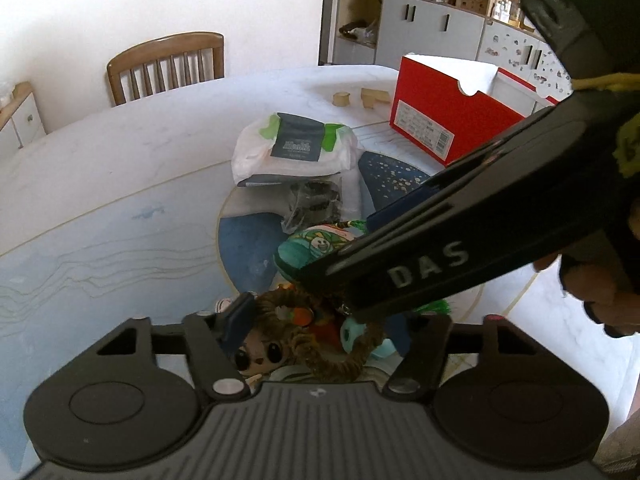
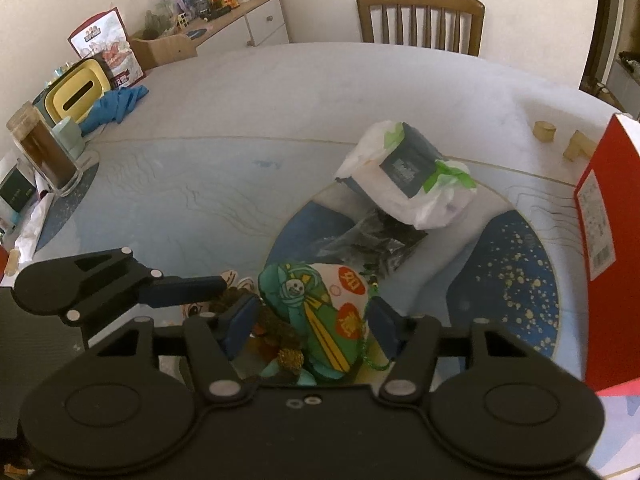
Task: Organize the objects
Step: 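Grasp the brown plush keychain with left tool while right tool grasps green snack bag, then lift the green snack bag with the right tool off the mat, then carry the keychain with left tool while right tool carries green bag to red box, then lower both held items into the red box and open both tools, then withdraw both tools from the red box back over the mat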
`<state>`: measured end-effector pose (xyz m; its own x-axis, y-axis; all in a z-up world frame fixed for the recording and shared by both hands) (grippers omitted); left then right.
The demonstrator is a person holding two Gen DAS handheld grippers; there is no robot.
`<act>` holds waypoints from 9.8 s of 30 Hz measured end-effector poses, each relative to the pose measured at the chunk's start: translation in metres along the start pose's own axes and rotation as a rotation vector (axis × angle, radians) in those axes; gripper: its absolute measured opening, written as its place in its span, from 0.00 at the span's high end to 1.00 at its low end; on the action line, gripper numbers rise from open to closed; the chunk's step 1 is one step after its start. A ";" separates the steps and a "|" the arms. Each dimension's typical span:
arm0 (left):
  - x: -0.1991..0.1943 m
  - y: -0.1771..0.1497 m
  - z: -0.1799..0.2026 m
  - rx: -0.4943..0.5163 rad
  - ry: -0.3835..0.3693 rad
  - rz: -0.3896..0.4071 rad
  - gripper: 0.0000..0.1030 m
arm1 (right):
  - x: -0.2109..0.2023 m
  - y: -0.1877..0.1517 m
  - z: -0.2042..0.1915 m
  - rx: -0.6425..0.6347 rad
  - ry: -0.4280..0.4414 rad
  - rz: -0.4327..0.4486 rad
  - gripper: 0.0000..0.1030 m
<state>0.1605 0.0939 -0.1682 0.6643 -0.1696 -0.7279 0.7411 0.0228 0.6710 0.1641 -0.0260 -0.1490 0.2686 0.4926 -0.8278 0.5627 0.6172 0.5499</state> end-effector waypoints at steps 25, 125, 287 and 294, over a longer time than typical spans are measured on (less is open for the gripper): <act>-0.007 0.002 -0.001 -0.121 -0.080 -0.029 0.84 | -0.006 0.003 0.017 0.052 0.013 0.052 0.72; -0.043 0.091 0.054 -0.191 -0.148 0.079 0.92 | -0.182 0.004 0.149 0.217 0.012 0.329 0.66; -0.024 0.020 -0.064 -0.225 0.125 -0.021 0.00 | -0.061 -0.043 0.063 0.144 -0.105 0.076 0.12; 0.000 0.003 -0.058 -0.171 0.134 -0.078 0.00 | -0.038 -0.049 0.052 0.126 -0.115 0.031 0.16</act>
<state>0.1685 0.1513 -0.1747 0.6029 -0.0454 -0.7966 0.7889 0.1830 0.5866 0.1669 -0.1065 -0.1505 0.3709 0.4322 -0.8220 0.6442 0.5178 0.5629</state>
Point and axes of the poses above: each gripper's, at about its wrist camera, not at the fingertips, and x roughly the way its jaws point, z to its right, y to its top, the point moved 7 cm from there along x, roughly the way its jaws point, and after that the axes turned 7 degrees about -x, right-handed, at the moved point
